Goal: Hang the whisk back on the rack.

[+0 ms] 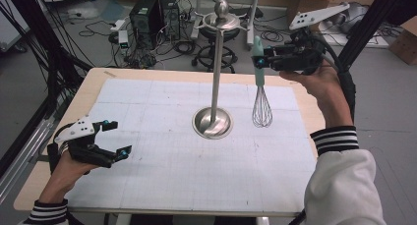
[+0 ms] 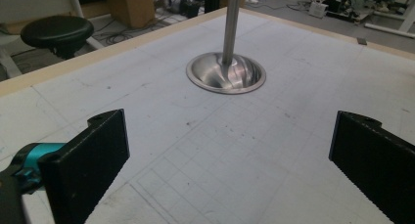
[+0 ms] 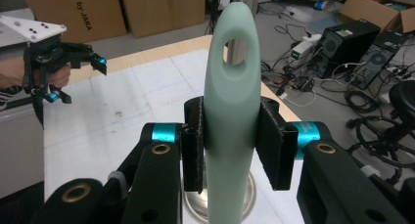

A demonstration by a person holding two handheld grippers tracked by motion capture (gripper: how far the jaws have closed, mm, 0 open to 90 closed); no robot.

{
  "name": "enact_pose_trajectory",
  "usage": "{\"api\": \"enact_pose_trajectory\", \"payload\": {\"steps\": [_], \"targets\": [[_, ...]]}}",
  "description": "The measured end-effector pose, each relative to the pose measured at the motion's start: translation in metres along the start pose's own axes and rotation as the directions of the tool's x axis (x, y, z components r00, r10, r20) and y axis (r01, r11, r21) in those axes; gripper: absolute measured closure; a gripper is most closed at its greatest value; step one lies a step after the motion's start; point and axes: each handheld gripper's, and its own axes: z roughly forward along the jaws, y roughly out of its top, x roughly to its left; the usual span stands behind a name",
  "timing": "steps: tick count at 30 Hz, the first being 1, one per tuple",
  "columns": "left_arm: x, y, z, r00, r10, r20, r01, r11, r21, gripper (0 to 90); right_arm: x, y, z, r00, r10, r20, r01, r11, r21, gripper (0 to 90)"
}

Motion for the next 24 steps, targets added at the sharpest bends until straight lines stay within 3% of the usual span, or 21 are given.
{"api": "enact_pose_trajectory", "payload": {"steps": [24], "targets": [[0.0, 0.0, -0.001, 1.0, -0.004, 0.001, 0.004, 1.0, -0.001, 1.7, -0.014, 0.024, 0.006, 0.9996, -0.023, -0.015, 0.023, 1.0, -0.001, 66.2]]}}
